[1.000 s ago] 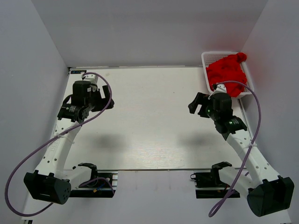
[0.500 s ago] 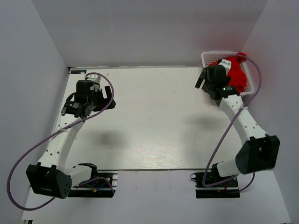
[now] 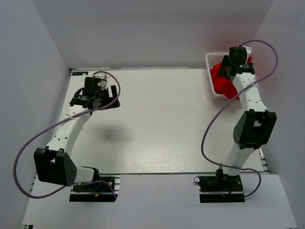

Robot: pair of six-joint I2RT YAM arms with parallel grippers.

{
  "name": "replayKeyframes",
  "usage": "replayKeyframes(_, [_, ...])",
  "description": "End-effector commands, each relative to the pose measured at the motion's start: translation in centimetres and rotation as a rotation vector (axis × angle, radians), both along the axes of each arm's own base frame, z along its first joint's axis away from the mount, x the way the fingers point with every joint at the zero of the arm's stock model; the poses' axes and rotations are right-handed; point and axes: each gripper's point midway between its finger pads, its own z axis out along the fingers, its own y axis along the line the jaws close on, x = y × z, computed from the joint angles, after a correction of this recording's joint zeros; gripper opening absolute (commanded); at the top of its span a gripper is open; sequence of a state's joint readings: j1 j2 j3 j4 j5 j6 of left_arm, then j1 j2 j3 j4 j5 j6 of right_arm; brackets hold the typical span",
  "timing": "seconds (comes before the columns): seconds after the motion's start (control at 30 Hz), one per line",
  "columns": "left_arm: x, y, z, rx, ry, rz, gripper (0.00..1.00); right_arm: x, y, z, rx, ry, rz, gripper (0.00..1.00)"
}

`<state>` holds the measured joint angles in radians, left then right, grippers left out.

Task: Fold and stack the t-shirts
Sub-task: Grab crumpled tshirt from bin with the right arm

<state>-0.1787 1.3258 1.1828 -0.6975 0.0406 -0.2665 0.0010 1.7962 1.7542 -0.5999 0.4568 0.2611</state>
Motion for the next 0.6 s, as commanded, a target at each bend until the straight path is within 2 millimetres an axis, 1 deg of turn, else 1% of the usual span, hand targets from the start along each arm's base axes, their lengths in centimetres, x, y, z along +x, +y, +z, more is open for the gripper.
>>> replayKeyframes(0.0, [1.5, -0.3, 2.1, -0.006, -0.062, -0.009, 1.00, 1.5, -0.2, -0.8, 0.014, 0.020, 0.119, 0.90])
replayKeyframes(0.03, [1.5, -0.3, 1.7, -0.005, -0.053, -0.009, 1.00, 1.8, -0.4, -1.7, 0.028, 0.029, 0.121, 0.90])
replayKeyframes(0.07, [1.7, -0.3, 2.2, -0.007, -0.065, -0.009, 1.00, 2.1, -0.5, -2.0, 0.037, 0.029, 0.126, 0.90])
replayKeyframes(0.1, [1.8, -0.5, 1.7, -0.011, -0.048, -0.017, 1.00, 2.3, -0.5, -2.8, 0.033, 0.045, 0.146, 0.90])
replayKeyframes(0.13, [1.9, -0.5, 1.3, -0.009, -0.036, -0.017, 1.00, 2.6, -0.8, -3.1, 0.041, 0.042, 0.146, 0.90])
replayKeyframes(0.2, [2.2, -0.6, 1.3, -0.009, -0.036, -0.017, 1.00, 2.8, -1.0, -4.7, 0.055, 0.075, 0.141, 0.82])
replayKeyframes(0.23, [2.2, -0.6, 1.3, -0.016, -0.035, -0.010, 1.00, 2.7, -1.1, -4.8, 0.068, 0.077, 0.124, 0.79])
replayKeyframes(0.27, [2.2, -0.6, 1.3, -0.016, -0.035, -0.010, 1.00, 2.7, -1.1, -5.4, 0.093, 0.089, 0.129, 0.72])
replayKeyframes(0.3, [2.2, -0.6, 1.3, -0.016, -0.035, -0.010, 1.00, 2.7, -1.0, -5.5, 0.099, 0.087, 0.136, 0.68])
replayKeyframes(0.33, [2.2, -0.6, 1.3, -0.016, -0.035, -0.010, 1.00, 2.7, -0.9, -5.5, 0.114, 0.082, 0.130, 0.59])
replayKeyframes(0.37, [2.2, -0.6, 1.3, -0.016, -0.035, -0.010, 1.00, 2.3, -0.9, -5.9, 0.128, 0.092, 0.136, 0.31])
replayKeyframes(0.4, [2.2, -0.6, 1.3, -0.016, -0.035, -0.010, 1.00, 2.4, -1.0, -5.8, 0.127, 0.084, 0.131, 0.13])
replayKeyframes(0.43, [2.2, -0.6, 1.3, -0.016, -0.035, -0.010, 1.00, 2.4, -1.2, -5.4, 0.127, 0.073, 0.123, 0.00])
replayKeyframes(0.47, [2.2, -0.6, 1.3, -0.016, -0.035, -0.010, 1.00, 2.3, -1.4, -5.4, 0.126, 0.074, 0.117, 0.00])
replayKeyframes(0.57, [2.2, -0.6, 1.3, -0.016, -0.035, -0.010, 1.00, 2.4, -1.3, -3.8, 0.116, 0.036, 0.128, 0.00])
